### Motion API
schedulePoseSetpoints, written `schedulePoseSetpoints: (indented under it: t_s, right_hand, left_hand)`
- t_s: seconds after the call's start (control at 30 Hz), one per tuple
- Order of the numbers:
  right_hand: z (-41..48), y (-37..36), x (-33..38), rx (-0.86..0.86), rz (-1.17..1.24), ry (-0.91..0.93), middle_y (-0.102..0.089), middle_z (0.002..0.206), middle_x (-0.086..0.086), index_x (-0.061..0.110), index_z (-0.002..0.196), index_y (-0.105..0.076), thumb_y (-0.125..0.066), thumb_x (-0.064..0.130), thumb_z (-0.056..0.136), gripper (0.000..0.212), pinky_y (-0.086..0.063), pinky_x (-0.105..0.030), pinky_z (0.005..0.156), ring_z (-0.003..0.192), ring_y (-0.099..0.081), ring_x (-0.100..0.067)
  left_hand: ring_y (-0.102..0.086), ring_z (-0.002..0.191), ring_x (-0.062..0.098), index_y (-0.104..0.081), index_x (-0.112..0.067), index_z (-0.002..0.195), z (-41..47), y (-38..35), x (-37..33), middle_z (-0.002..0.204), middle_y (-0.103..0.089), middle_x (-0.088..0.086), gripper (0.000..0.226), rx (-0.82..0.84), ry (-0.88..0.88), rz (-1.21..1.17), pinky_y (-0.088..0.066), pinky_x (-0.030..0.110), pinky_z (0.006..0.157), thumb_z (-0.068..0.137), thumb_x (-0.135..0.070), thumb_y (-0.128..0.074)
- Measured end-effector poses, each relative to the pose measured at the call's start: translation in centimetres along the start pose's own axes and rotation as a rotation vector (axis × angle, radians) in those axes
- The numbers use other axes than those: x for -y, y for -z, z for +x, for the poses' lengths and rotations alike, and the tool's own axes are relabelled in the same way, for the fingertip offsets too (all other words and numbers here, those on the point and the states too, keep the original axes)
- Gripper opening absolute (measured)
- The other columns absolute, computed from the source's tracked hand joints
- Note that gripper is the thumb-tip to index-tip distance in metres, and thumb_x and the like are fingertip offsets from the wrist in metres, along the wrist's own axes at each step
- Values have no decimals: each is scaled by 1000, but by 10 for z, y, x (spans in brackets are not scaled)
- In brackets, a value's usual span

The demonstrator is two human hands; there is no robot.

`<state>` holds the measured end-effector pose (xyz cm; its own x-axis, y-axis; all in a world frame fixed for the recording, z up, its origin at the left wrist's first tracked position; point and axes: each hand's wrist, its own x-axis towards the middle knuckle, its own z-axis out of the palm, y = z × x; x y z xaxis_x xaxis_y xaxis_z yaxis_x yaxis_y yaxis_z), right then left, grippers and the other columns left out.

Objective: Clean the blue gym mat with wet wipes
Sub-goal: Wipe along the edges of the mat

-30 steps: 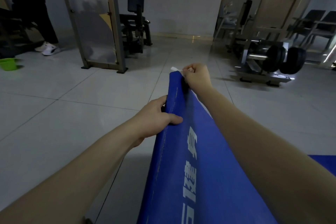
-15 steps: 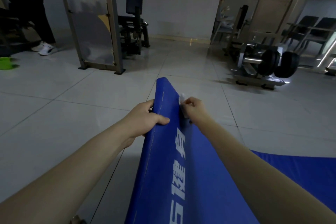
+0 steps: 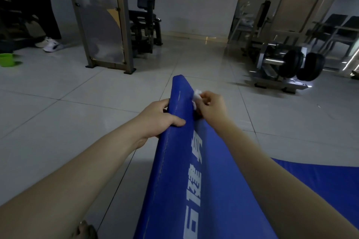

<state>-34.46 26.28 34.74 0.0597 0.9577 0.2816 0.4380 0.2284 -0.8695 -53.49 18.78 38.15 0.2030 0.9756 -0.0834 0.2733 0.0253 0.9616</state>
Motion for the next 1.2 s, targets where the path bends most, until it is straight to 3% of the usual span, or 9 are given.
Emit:
schedulePoseSetpoints:
  t_s: [0.13,0.3,0.4,0.47,0.6,0.87,0.93,1.1,1.2]
  right_hand:
    - [-4,-2,-43,10,-269,-393,-48,65,-9,6,77,-45,-51,21,104,32,-41,-38,62,72,-49,-25]
    - [-40,-14,-2,36,196,-21,-65,63,10,14,81,-63,-52,33,102,30,-44,-20,52,58,-59,-3]
    - [-70,-18,-9,5,115,156,-66,68,6,18,78,-59,-53,35,97,25,-44,-22,51,60,-59,-4]
    - [-76,-8,-38,-36,-124,33,-60,69,-4,11,80,-53,-51,32,98,28,-42,-36,55,60,-53,-13]
    - [-83,8,-69,-13,-324,-352,-54,77,-7,9,84,-48,-38,33,107,35,-38,-32,60,68,-49,-20]
    - [-102,-27,7,61,17,289,-55,67,18,38,75,-46,-47,38,98,23,-36,-20,50,56,-46,-6]
    - [-106,-21,-34,-12,-52,154,-53,69,16,35,76,-44,-47,38,100,24,-39,-28,54,59,-45,-6]
    - [-132,15,-144,129,-387,-727,-64,111,-15,11,101,-49,-47,26,104,15,-54,-40,87,96,-61,-29]
    - [-139,-10,-108,120,-224,-665,-60,93,-5,13,95,-50,-44,28,103,18,-51,-37,80,84,-55,-23]
  left_hand:
    - [-75,79,9,-65,-35,116,1,-1,1,103,-74,-8,36,10,5,-11,-59,26,59,86,-18,-77]
    - [-74,78,6,-66,-37,111,4,-3,1,89,-75,-16,29,0,-17,-49,-56,21,56,87,-24,-76]
    - [-75,79,7,-67,-34,113,4,-3,0,89,-75,-17,29,-7,-38,-67,-57,22,56,87,-24,-77]
    - [-75,78,9,-66,-32,115,2,-3,0,88,-76,-16,32,-14,-27,-108,-58,23,55,88,-20,-77]
    - [-76,81,12,-66,-33,115,2,-4,1,92,-77,-11,31,-10,-15,-107,-59,26,58,89,-20,-76]
    - [-74,79,10,-68,-30,102,10,-10,4,97,-75,-6,11,-216,-49,-96,-56,26,66,93,-24,-71]
    - [-75,77,13,-68,-30,100,12,-7,4,94,-75,-5,12,-246,-51,-145,-59,28,62,92,-22,-72]
    - [-76,71,17,-68,-27,103,13,-2,4,81,-77,-6,13,-267,-25,-265,-57,27,51,93,-20,-72]
    - [-76,69,17,-68,-24,106,14,-3,9,82,-77,-3,14,-285,-7,-266,-56,26,50,93,-23,-72]
